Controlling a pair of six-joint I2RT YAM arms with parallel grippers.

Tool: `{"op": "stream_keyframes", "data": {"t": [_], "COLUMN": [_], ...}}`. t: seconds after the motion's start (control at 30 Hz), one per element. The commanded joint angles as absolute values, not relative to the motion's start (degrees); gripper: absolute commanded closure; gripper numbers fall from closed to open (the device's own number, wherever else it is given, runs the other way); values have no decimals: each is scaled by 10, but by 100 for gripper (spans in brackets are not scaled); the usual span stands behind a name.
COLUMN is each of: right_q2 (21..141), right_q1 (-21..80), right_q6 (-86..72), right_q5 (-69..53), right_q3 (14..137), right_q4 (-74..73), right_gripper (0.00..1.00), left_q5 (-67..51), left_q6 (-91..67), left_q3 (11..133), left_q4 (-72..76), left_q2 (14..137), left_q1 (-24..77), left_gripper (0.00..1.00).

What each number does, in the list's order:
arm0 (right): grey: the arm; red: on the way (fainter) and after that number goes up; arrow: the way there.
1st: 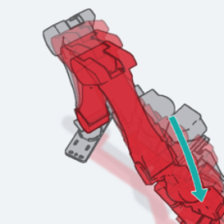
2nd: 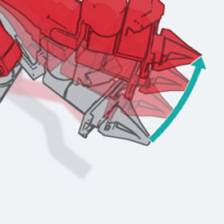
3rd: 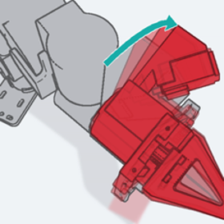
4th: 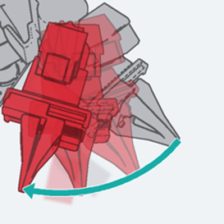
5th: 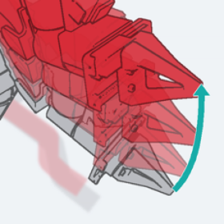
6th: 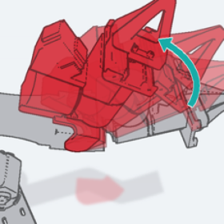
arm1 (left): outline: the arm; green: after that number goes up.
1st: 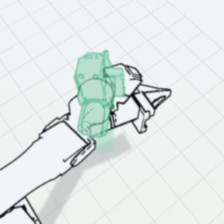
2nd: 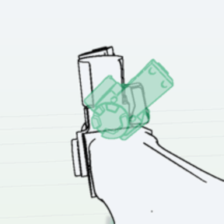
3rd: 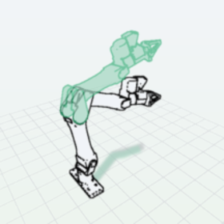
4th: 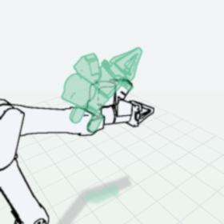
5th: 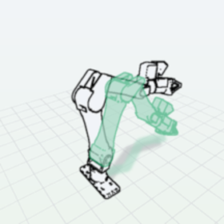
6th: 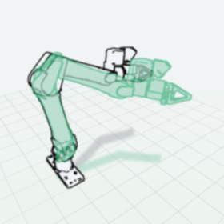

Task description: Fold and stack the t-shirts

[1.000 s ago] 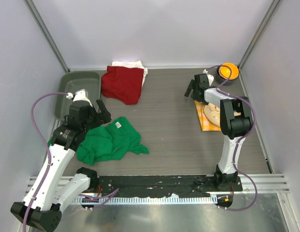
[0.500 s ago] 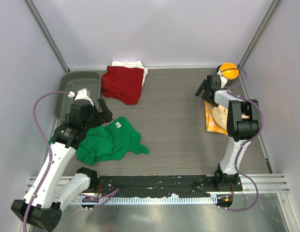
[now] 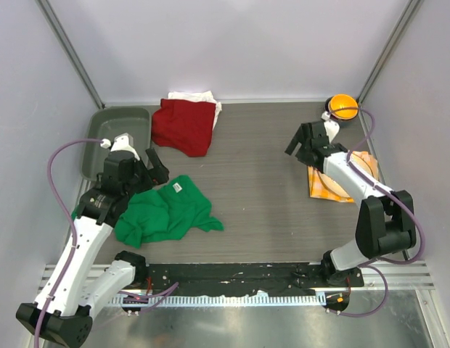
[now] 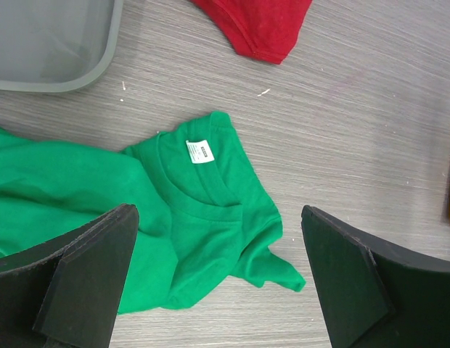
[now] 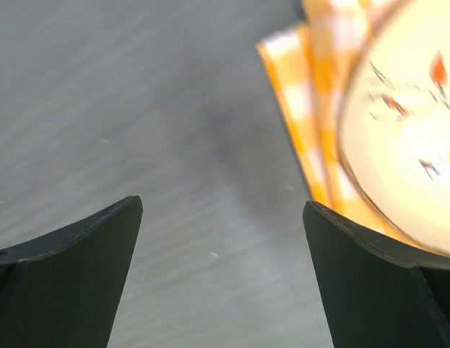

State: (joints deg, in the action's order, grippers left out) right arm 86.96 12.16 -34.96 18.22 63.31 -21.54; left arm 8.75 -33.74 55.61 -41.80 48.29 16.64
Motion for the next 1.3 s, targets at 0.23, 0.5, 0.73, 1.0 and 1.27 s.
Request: {"op": "stream_keyframes", "data": {"t": [0.23,0.5,0.73,1.0,1.27], "right_q2": [791,839,921,1001,1061], "right_q1": [114,110,39,7,-11], "right_q6": [-438,-464,-426,-389,-355], "right_q5": [308,337,302,306,301], "right_q3": [501,478,475,533,610], "right_q4": [-354,-371,-299,-272,-255], "right_gripper": [0,0,0,0,0], "left_q5": [63,71,82,89,94], "left_q6": [-334,-327,-318,-316,-314], "left_q3": [540,545,537,542,554], "left_q4": [-409,-416,-417,-411,-404], "left_q2": [446,439,448,474,506], "left_q1": [167,166,166,167,166], "left_gripper": [0,0,0,0,0]}}
